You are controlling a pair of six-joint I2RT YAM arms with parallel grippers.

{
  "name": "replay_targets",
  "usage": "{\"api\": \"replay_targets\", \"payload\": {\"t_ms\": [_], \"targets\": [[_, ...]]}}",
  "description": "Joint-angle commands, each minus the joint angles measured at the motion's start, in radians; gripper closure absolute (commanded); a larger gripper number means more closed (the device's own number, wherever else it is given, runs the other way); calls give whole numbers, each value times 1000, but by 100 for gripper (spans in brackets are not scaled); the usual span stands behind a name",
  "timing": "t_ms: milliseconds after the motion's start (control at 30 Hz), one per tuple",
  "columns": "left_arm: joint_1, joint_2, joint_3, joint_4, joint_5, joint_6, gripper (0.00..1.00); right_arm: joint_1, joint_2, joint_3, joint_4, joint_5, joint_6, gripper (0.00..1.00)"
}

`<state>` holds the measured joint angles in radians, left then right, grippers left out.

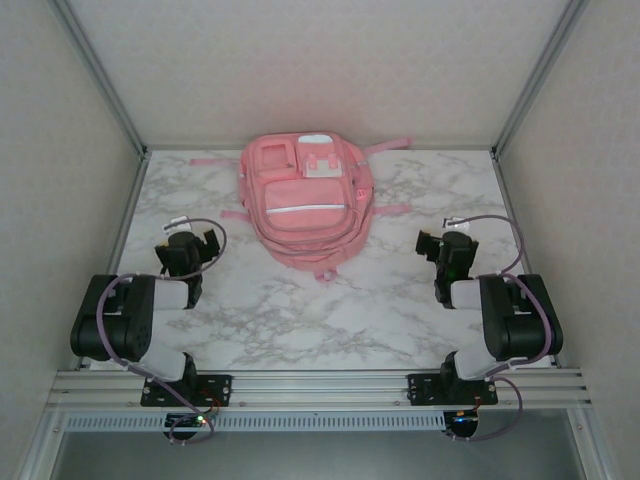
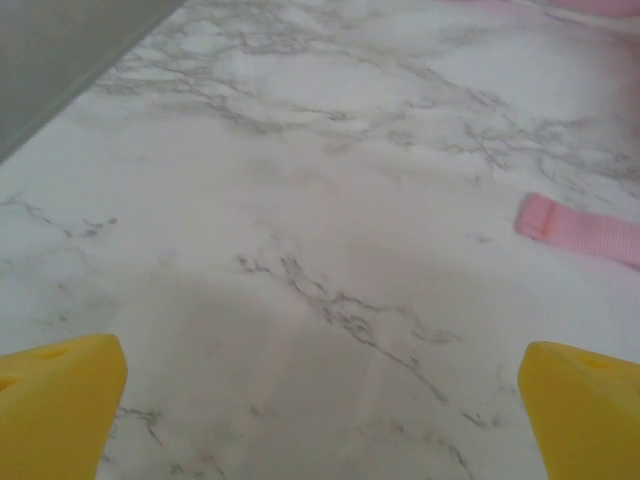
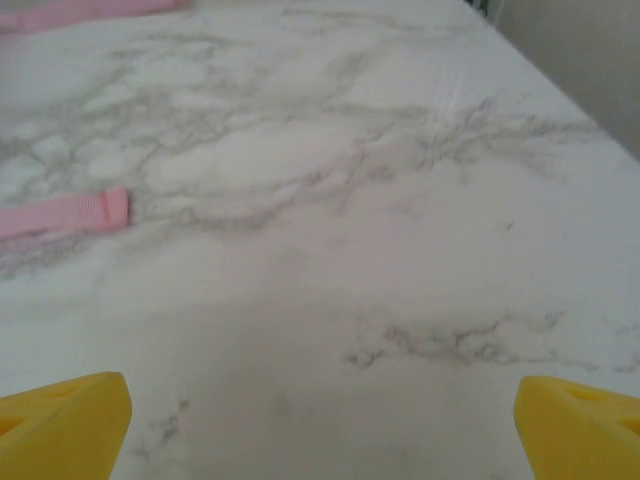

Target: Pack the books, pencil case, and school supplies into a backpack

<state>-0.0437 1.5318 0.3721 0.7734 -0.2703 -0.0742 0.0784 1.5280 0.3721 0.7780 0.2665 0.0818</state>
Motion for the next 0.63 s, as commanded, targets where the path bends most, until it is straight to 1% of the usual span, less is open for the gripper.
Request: {"api": "replay_targets", "payload": {"t_ms": [0, 600], "targets": [[7, 4, -3, 131, 59, 14, 0, 10, 12, -1, 93, -11, -21, 1], [-9, 3, 12, 101, 42, 29, 0, 13, 11, 3, 83, -15, -27, 1]]}}
